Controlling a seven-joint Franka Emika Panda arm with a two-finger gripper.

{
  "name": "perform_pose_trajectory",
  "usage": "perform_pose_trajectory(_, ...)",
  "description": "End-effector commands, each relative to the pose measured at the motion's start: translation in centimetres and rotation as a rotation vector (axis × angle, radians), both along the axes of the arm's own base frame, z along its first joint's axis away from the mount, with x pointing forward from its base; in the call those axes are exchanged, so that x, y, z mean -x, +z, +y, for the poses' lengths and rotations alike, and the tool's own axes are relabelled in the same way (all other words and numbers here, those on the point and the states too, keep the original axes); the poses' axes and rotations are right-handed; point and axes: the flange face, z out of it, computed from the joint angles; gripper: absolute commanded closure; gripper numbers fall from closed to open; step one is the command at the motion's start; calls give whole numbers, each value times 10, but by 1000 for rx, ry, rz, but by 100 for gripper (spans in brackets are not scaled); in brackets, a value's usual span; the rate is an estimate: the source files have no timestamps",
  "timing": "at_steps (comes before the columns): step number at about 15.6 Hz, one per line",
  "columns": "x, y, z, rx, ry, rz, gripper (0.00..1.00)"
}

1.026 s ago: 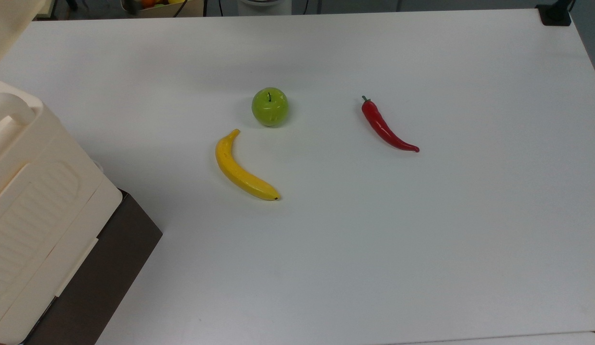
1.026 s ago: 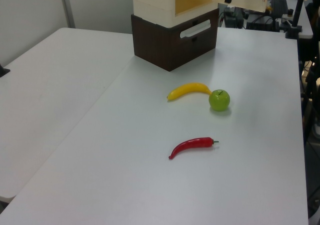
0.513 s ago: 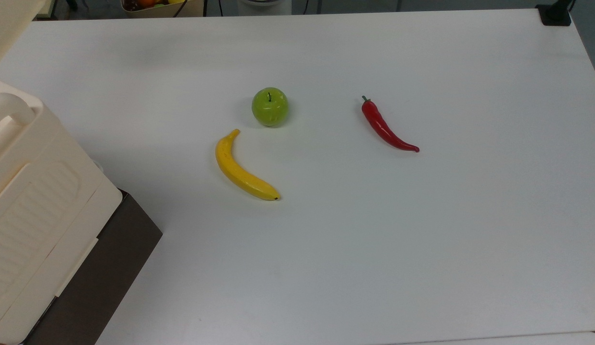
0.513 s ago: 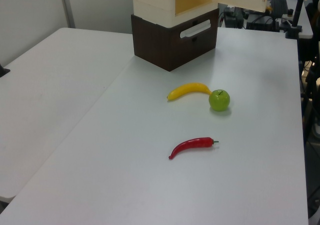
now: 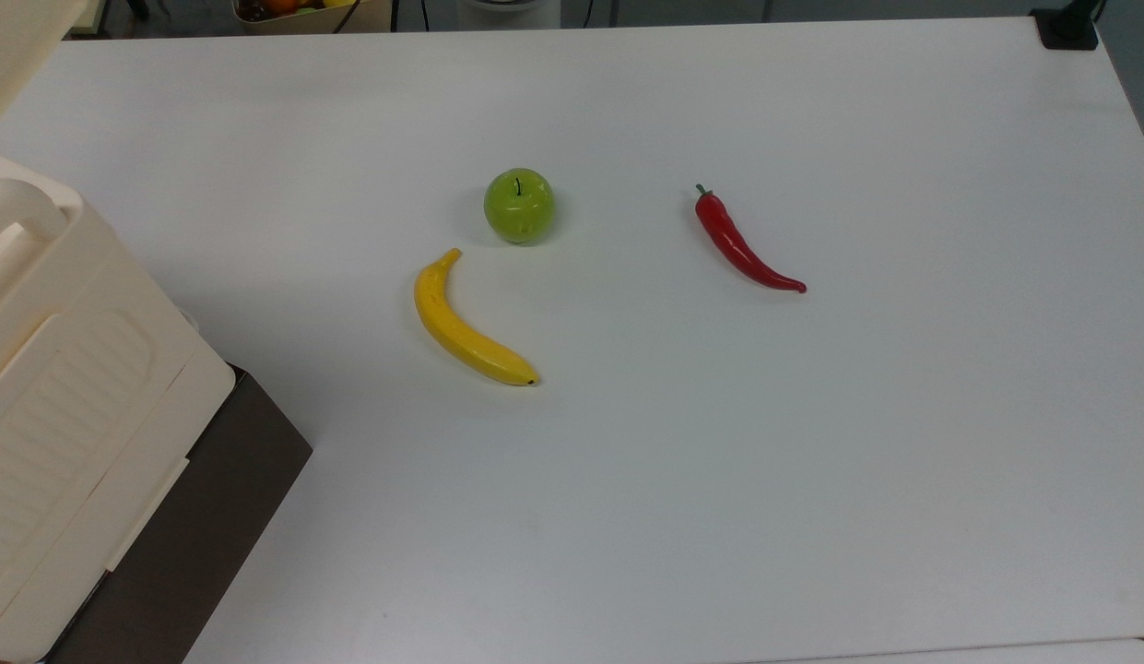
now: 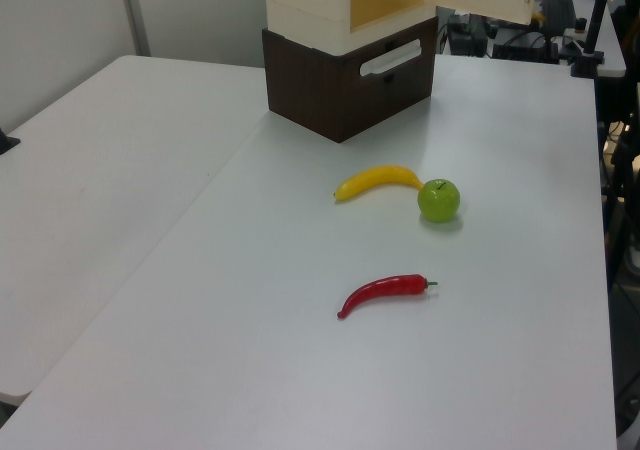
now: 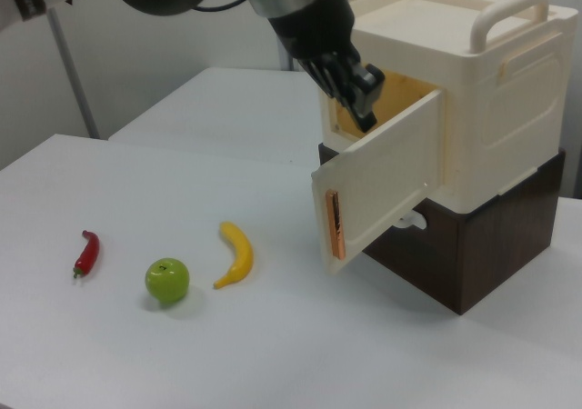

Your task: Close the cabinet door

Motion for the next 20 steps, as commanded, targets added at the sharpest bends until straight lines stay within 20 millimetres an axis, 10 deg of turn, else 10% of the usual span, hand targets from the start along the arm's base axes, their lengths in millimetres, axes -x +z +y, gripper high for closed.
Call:
perform_pose_trajectory(1, 8, -7, -17, 2, 43, 1, 100)
perform_pose_trajectory(13, -28, -39, 9, -123, 89, -7, 100)
perform_pose_trajectory(20, -69, -52, 70, -162, 130, -4, 100)
